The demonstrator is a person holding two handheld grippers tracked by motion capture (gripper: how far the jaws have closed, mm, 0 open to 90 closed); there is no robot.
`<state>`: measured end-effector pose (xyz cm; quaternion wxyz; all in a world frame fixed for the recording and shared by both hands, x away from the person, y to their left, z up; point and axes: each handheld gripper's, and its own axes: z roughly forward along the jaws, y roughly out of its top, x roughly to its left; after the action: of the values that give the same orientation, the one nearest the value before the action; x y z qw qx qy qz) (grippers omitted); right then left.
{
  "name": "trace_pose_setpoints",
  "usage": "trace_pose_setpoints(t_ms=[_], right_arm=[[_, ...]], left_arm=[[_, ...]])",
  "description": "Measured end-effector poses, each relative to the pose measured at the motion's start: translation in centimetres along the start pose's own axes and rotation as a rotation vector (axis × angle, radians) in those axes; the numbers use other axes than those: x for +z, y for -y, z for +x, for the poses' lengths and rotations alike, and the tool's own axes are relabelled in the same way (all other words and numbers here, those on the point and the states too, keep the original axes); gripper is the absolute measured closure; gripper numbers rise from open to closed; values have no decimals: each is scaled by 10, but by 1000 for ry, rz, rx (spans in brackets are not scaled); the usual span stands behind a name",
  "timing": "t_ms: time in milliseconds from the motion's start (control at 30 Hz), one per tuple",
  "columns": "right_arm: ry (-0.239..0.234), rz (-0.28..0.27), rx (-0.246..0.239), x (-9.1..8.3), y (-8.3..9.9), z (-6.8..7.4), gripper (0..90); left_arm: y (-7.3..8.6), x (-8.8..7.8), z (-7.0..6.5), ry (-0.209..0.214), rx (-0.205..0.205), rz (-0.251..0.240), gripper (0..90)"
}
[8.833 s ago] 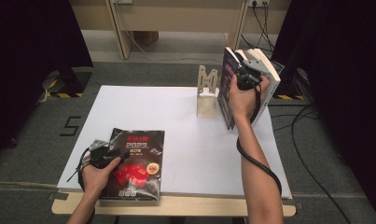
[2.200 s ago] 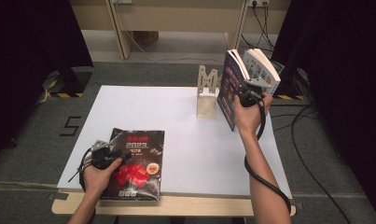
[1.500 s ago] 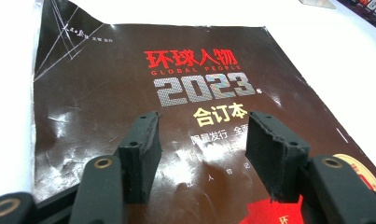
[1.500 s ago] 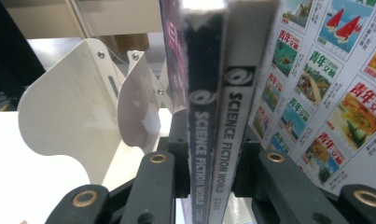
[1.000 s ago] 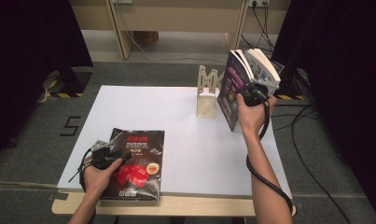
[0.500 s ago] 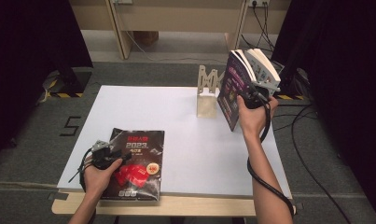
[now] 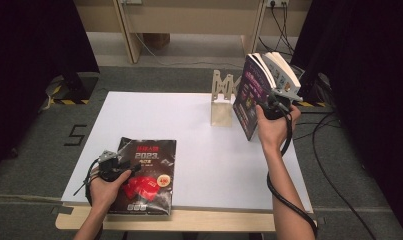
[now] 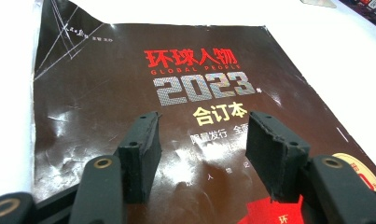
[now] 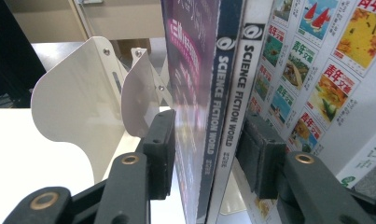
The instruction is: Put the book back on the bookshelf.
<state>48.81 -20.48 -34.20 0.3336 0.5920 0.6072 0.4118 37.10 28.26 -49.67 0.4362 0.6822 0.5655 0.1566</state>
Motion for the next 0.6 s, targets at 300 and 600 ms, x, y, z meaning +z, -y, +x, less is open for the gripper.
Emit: trace_pose_setpoints(t_ms=[300,600], right_arm=[[5,5,6,-3,5,-5,588],[2,2,5,-9,10,-8,587]], left_arm=[[0,0,0,-1,1,1,440],[0,-1,0,-3,-2,-2,439]])
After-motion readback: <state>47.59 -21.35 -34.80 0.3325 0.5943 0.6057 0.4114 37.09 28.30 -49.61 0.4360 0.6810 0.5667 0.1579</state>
